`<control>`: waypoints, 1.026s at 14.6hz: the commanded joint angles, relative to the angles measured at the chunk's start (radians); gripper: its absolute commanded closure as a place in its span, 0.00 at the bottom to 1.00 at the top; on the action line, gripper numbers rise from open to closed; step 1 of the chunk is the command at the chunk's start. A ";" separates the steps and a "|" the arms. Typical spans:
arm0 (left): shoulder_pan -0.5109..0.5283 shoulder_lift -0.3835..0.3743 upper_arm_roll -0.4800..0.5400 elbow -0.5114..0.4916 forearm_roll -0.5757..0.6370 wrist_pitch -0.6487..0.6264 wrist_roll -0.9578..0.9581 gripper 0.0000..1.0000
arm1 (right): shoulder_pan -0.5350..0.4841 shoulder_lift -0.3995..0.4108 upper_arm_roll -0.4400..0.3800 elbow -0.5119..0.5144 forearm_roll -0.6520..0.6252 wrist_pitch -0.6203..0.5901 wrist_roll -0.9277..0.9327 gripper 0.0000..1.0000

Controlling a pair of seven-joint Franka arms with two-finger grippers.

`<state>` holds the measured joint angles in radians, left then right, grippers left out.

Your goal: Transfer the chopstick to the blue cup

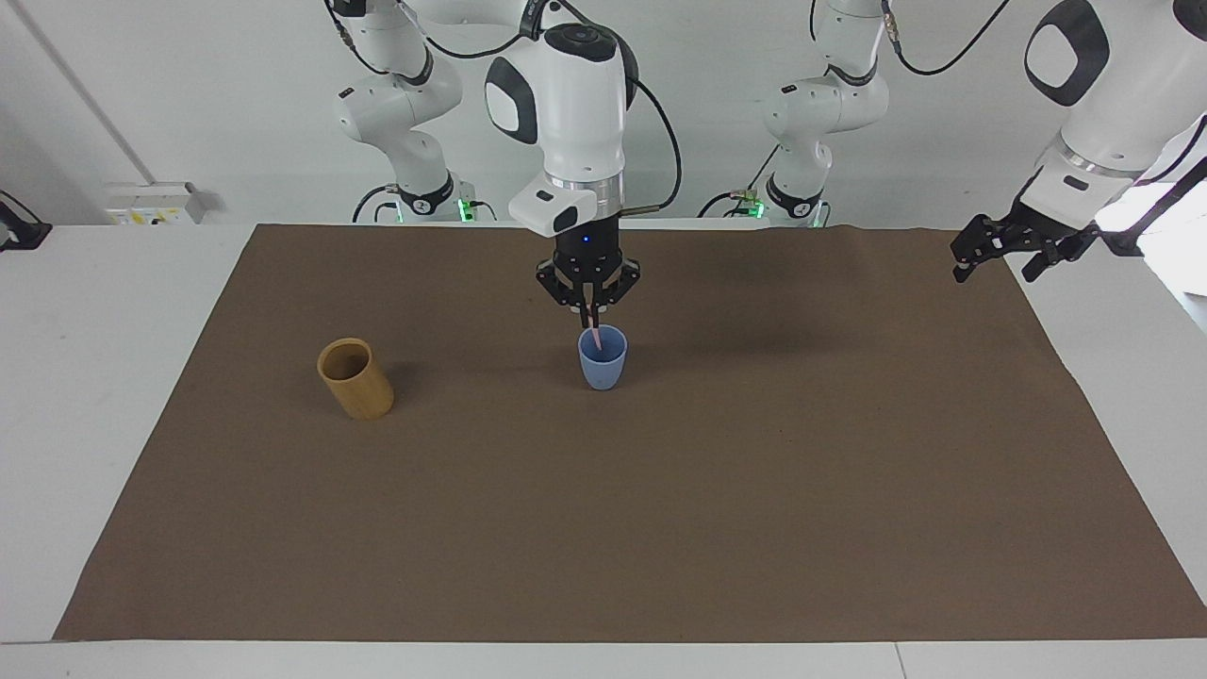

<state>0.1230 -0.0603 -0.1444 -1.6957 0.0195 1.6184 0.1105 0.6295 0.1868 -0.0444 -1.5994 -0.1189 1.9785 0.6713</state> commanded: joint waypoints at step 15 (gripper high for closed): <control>-0.026 -0.035 -0.001 -0.035 0.008 -0.028 0.008 0.01 | -0.464 -0.110 -0.006 0.230 0.102 -0.578 -0.372 0.00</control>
<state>0.1214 -0.0660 -0.1495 -1.7035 0.0193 1.5982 0.1112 0.2228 0.1009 -0.0631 -1.3857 -0.0373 1.4735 0.3830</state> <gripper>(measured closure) 0.004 0.000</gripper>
